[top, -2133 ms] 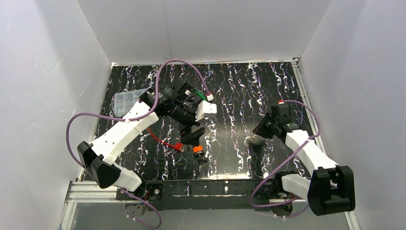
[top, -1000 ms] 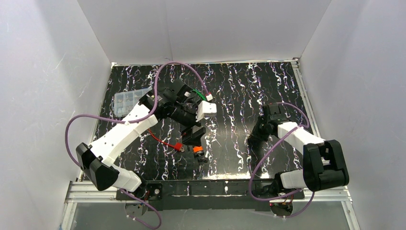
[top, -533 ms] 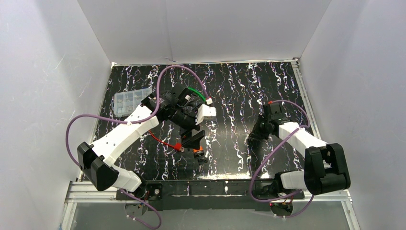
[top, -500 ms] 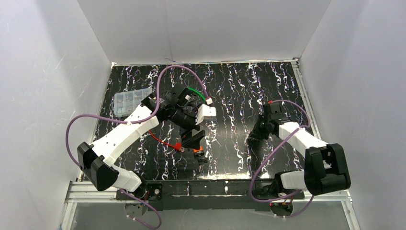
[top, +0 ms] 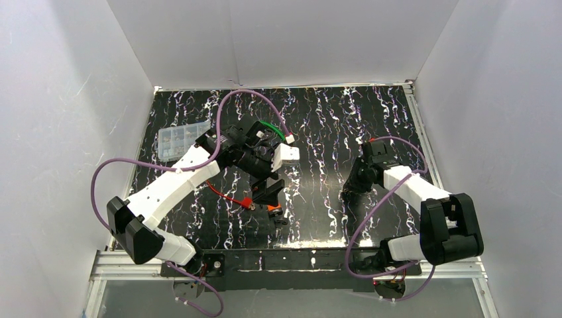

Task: Unlock with the key
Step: Pick up the key from the center of the board.

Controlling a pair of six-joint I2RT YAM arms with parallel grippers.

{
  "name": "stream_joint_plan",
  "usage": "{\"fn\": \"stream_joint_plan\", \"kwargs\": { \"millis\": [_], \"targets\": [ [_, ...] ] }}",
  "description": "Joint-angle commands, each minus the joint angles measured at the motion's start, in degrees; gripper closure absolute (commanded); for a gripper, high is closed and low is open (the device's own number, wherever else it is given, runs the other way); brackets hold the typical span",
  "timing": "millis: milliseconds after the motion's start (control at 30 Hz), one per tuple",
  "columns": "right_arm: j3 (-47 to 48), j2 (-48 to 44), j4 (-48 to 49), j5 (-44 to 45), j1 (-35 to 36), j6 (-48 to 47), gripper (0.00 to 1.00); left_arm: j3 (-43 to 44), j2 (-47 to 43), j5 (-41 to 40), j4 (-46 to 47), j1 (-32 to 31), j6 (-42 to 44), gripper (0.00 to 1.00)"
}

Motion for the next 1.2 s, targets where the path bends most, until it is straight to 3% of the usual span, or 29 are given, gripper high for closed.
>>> {"fn": "stream_joint_plan", "kwargs": {
  "millis": [0,233,600,800,900,1033,1167],
  "targets": [
    [2.46,1.55,0.25,0.83,0.47,-0.34,0.70,1.01,-2.57,0.96,-0.23,-0.43,0.36,0.01],
    [3.12,2.92,0.66,0.78,0.70,-0.19,0.75,2.03,-2.31,0.67,-0.11,-0.36,0.51,0.01],
    [3.37,4.97,1.32,0.43,1.22,0.19,0.98,1.57,-2.93,0.49,-0.70,-0.36,0.78,0.01],
    [5.95,1.45,-1.16,-0.95,2.42,-0.21,0.99,-0.77,-3.84,1.01,1.90,-0.36,-1.64,0.01],
    [9.78,-3.51,-4.44,-3.18,4.12,-0.69,0.99,-8.28,-9.61,1.70,12.42,-0.37,-4.89,0.01],
    [16.39,-10.02,-9.65,-9.80,5.75,-1.79,0.99,-20.73,-19.44,3.37,31.24,-0.98,-3.18,0.01],
    [20.77,-15.63,-12.33,-18.72,6.44,-1.08,0.99,-23.86,-18.66,-1.42,43.49,-2.07,-7.42,0.01]
  ]
}}
